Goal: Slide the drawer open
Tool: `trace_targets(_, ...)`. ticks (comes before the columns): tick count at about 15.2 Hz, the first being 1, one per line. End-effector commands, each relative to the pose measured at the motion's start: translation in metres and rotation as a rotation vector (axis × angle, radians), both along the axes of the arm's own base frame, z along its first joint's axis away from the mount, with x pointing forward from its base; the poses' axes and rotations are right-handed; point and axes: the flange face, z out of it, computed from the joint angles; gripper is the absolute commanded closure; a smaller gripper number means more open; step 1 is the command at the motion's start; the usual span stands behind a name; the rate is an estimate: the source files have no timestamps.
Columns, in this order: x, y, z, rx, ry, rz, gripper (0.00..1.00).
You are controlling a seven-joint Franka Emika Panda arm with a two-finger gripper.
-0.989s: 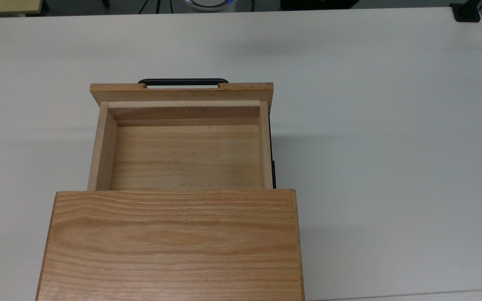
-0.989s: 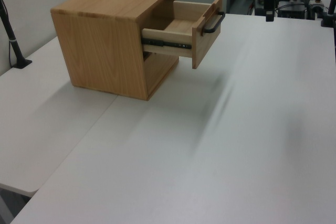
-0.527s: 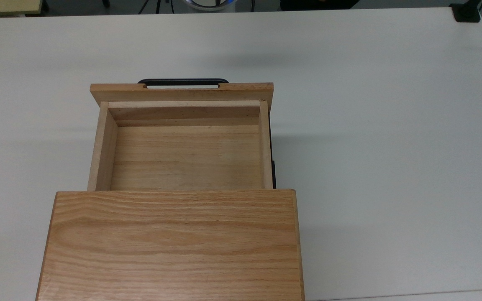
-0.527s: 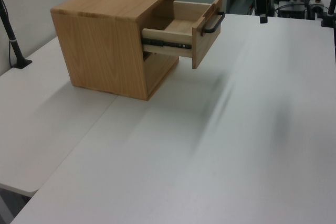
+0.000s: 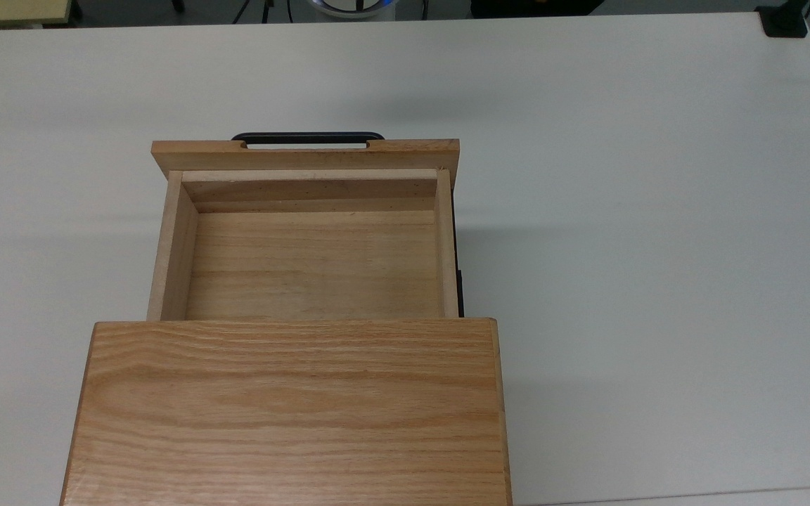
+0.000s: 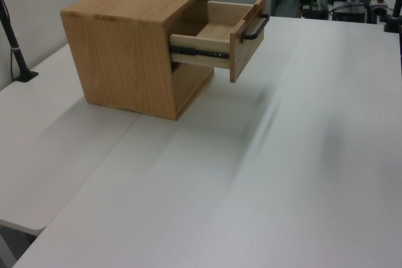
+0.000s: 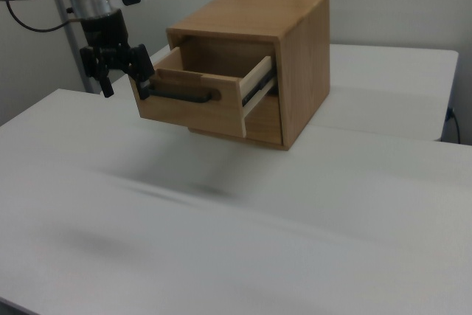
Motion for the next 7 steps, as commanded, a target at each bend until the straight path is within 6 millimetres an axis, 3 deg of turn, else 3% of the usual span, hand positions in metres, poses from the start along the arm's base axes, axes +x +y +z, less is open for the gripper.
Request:
trace_targets(1, 0.0028, 0.0044, 0.0028, 0.031, -0.015, 0.014, 0.0)
trace_targets(7, 0.0054, 0.004, 0.0065, 0.111, -0.041, -0.009, 0.0)
